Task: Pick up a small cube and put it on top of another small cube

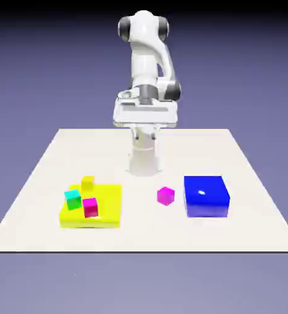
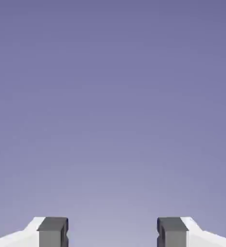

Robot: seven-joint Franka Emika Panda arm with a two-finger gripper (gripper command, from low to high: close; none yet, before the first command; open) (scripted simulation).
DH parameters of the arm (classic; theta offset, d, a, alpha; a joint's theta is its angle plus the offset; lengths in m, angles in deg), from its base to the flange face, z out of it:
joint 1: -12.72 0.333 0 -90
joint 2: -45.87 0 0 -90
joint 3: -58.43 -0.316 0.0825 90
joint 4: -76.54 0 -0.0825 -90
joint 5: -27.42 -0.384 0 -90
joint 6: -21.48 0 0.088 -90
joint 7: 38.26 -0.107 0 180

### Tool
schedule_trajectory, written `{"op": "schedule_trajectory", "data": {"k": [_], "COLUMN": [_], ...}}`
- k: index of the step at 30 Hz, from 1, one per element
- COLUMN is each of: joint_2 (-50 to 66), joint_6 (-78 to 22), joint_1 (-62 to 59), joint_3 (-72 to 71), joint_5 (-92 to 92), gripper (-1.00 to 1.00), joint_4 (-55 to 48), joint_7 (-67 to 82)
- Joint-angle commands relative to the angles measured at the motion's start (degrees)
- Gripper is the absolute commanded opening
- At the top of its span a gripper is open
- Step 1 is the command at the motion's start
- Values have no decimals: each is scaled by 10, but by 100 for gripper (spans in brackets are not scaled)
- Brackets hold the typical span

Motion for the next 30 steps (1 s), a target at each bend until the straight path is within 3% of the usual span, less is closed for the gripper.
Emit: {"op": "schedule_trajectory", "data": {"k": [1, 13, 15, 22, 23, 30], "joint_2": [21, 270, 276, 420, 420, 295], "joint_6": [-24, -312, -319, -193, -193, -302], "joint_1": [3, 34, 34, 32, 32, 34], "joint_3": [-3, -42, -43, -102, -102, -51], "joint_5": [-22, -279, -286, -410, -410, -302], "gripper": [0, 0, 0, 0, -100, -100], "joint_4": [2, 25, 26, 14, 14, 24], "joint_7": [-17, -218, -223, -131, -131, -210]}}
